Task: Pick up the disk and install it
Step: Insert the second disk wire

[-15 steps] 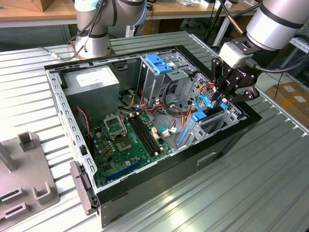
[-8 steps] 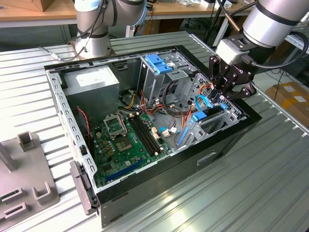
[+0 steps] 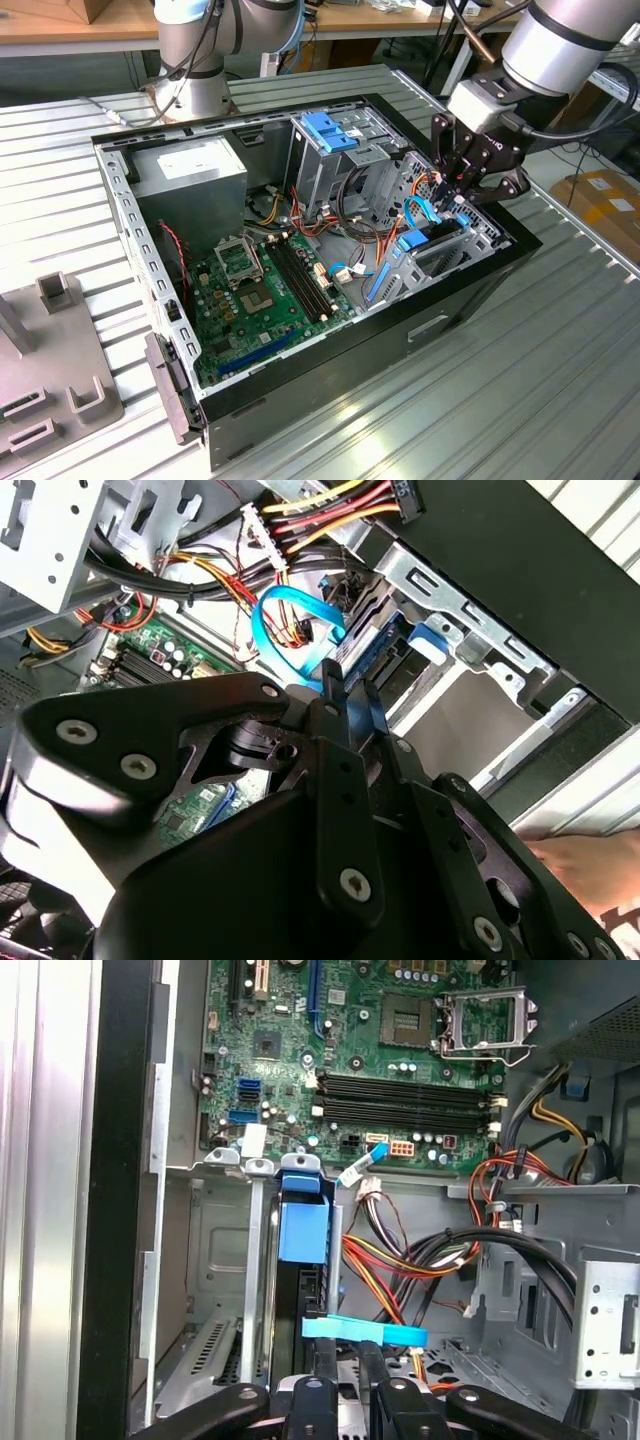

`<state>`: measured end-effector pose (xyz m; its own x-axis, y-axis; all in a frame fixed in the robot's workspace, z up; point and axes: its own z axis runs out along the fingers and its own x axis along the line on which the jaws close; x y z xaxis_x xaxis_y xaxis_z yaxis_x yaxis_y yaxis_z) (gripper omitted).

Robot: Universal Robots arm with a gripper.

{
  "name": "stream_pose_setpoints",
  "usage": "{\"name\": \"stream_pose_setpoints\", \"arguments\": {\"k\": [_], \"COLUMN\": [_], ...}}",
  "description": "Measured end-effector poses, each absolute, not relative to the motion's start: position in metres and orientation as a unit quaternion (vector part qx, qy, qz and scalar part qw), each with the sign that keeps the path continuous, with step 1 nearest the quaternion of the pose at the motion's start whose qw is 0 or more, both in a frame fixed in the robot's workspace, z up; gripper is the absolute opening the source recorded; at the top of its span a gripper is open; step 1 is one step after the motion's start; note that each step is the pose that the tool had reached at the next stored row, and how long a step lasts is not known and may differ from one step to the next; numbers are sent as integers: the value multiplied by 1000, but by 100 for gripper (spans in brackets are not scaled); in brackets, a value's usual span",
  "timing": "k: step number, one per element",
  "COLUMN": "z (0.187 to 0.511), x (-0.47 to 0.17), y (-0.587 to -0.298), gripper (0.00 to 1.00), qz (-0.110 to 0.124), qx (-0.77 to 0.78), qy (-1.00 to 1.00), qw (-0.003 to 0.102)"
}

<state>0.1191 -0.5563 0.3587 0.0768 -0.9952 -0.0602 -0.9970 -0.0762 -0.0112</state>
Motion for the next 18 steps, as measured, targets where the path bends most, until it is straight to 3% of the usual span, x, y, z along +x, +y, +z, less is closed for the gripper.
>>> {"name": "stream_pose_setpoints", "arguments": {"k": [18], "z": [359], "x": [119], "y": [-556], "gripper": [24], "qz": [20], "qx": [-784], "qy": [620], "qw": [23]}}
